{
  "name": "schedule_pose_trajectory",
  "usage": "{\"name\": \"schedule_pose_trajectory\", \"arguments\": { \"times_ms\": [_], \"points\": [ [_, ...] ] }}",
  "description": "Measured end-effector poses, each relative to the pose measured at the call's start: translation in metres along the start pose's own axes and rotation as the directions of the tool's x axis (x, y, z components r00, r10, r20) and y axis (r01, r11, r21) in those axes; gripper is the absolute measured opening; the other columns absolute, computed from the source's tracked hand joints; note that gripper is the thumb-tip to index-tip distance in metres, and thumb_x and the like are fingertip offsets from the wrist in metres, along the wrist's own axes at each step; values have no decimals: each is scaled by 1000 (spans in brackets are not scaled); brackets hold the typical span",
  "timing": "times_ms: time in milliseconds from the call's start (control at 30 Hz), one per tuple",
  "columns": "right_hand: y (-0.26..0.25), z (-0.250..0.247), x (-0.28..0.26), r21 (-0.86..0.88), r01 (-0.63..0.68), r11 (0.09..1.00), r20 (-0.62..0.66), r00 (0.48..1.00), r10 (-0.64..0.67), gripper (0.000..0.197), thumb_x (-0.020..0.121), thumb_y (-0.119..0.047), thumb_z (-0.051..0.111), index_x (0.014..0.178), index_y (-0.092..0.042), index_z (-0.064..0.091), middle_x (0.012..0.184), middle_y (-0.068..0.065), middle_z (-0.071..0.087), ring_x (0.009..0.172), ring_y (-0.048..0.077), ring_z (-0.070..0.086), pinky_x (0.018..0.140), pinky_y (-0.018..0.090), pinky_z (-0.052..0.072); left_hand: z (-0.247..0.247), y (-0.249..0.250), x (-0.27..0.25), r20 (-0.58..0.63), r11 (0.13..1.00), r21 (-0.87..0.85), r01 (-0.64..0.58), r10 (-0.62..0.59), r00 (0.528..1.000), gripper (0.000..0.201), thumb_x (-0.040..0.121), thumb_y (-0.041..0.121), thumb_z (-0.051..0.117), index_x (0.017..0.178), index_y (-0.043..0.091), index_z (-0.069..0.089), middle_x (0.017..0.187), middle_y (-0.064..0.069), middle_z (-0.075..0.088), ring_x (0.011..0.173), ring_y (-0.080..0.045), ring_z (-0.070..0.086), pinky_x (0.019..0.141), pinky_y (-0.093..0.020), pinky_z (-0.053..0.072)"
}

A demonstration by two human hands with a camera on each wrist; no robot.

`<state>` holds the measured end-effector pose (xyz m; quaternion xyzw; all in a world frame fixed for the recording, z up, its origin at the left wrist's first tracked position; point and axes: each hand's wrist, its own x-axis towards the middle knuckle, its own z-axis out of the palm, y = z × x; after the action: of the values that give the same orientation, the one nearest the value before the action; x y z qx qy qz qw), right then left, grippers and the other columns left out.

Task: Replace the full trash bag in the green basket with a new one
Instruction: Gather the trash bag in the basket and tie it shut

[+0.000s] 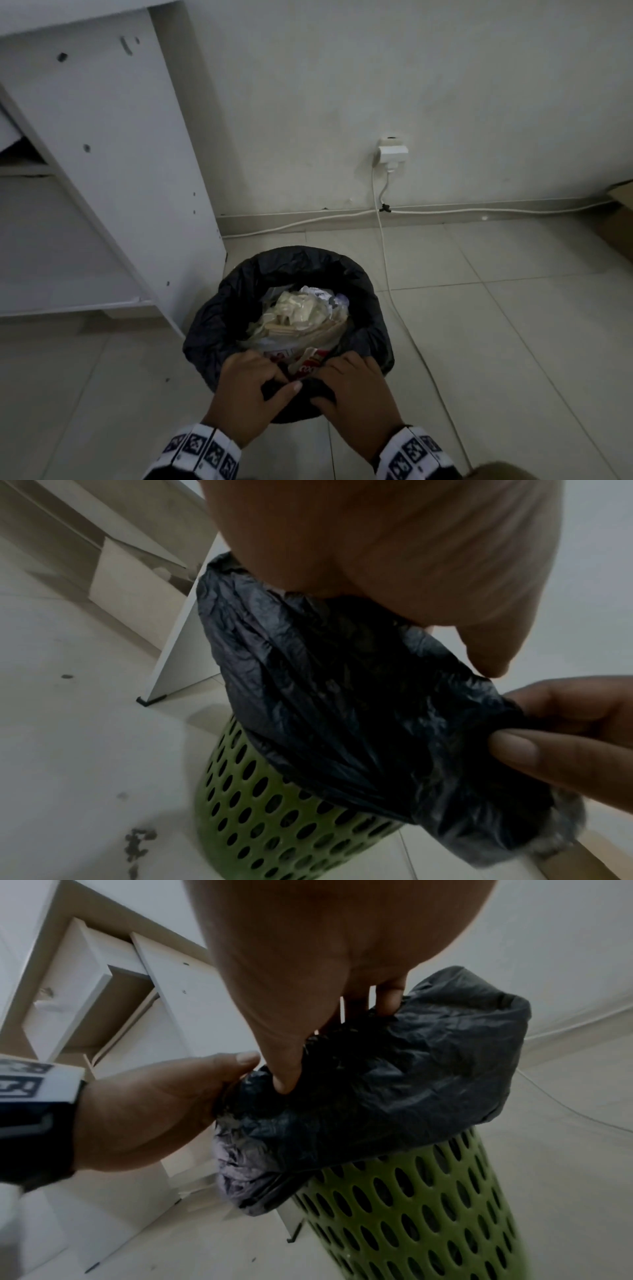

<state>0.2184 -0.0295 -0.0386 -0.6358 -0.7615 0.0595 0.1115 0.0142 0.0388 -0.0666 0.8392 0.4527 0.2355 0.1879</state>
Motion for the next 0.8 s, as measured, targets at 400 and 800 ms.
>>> {"name": "schedule_pose_trajectory", "arguments": {
  "times_ms": [400, 800],
  "points": [
    [7, 16, -8, 807, -504, 308, -83, 420, 904, 24, 97, -25, 57, 112, -7, 56, 117, 12, 52, 105, 24, 53, 90, 30, 38, 2, 12, 31, -95, 936, -102, 337, -347, 933, 52, 82, 76, 43, 72, 32, 68, 64, 16, 67, 67, -2, 64, 79, -39, 52],
    [57, 24, 16, 801, -215, -559, 582, 499, 642, 52, 83, -48, 68, 116, -9, 64, 131, 15, 63, 97, 28, 67, 94, 43, 50, 9, 20, 33, -53, 904, 278, 325, -324, 945, 42, 81, 69, 41, 79, 30, 56, 67, 10, 58, 71, -18, 62, 76, -37, 41]
  ]
}}
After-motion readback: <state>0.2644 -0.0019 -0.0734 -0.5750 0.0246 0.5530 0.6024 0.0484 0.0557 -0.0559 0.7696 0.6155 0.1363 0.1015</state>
